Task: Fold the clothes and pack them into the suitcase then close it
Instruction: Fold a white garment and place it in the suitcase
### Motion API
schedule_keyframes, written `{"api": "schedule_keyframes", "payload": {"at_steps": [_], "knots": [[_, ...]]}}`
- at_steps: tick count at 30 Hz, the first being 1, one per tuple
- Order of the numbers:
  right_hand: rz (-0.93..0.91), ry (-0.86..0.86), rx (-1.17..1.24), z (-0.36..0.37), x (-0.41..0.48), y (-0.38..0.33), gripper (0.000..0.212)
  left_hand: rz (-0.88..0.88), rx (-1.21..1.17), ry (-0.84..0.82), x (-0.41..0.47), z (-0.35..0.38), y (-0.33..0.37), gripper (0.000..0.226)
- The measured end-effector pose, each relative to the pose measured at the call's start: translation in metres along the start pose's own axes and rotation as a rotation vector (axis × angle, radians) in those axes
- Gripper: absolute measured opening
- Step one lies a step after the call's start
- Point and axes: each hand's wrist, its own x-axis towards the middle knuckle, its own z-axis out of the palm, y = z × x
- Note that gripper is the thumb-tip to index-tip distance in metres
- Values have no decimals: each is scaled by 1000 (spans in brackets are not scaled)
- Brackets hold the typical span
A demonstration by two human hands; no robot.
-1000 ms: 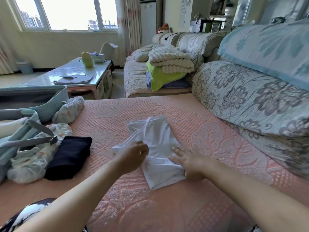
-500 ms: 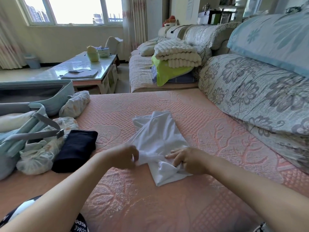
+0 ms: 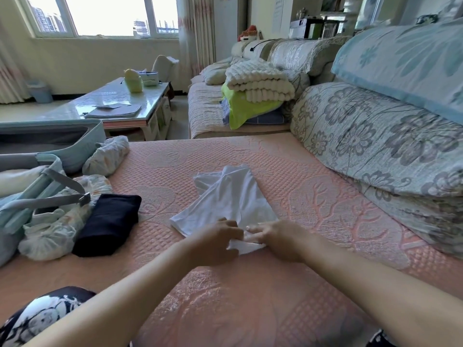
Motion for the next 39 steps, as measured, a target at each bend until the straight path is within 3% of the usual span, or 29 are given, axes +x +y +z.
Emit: {"api": "schedule_keyframes", "payload": {"at_steps": [2,4,5,7,9,11,13,15,20,22,25,28,31,33,35,38,39], "knots": [[-50,55,11,-3,2,-4,41,-43,-80,-102,-3,-12,-4,19],[-50,40,-13,-8,5,-17,31,-167,-264,-265,-10,-19,-15,22],[-32,16,10,-13,8,-23,33,-229,-409,-276,-14,-23,-20,23],[21,-13,135,-25,13,-30,49,-358,-583,-116,-16,-27,-33,16],[78,22,240,-33,22,-29,54,-491,-406,119,-16,-31,-49,17],[95,133,156,-32,34,-27,36,-575,-59,216,-15,-32,-64,18],[73,146,77,-25,50,-28,35,-762,91,44,-14,-28,-78,48],[102,29,90,-16,66,-35,57,-900,141,-132,-14,-25,-85,64],[125,-153,12,6,93,-59,80,-823,240,-66,-6,-35,-92,28],[140,-186,23,2,99,-64,85,-849,32,-12,1,-46,-90,28],[175,-185,302,-16,100,-53,84,-886,-594,112,13,-64,-80,27],[294,88,741,-31,97,-24,56,-744,-1120,151,24,-70,-72,22],[446,357,777,-34,87,4,52,-557,-1435,29,38,-61,-65,33],[485,394,707,-29,75,17,62,-547,-1308,51,49,-49,-54,26],[444,345,572,-25,64,23,68,-543,-1021,186,60,-29,-48,15],[294,199,357,-16,58,21,50,-359,-277,265,59,-2,-54,12],[253,155,312,-11,58,20,44,-294,-114,202,55,5,-56,30]]}}
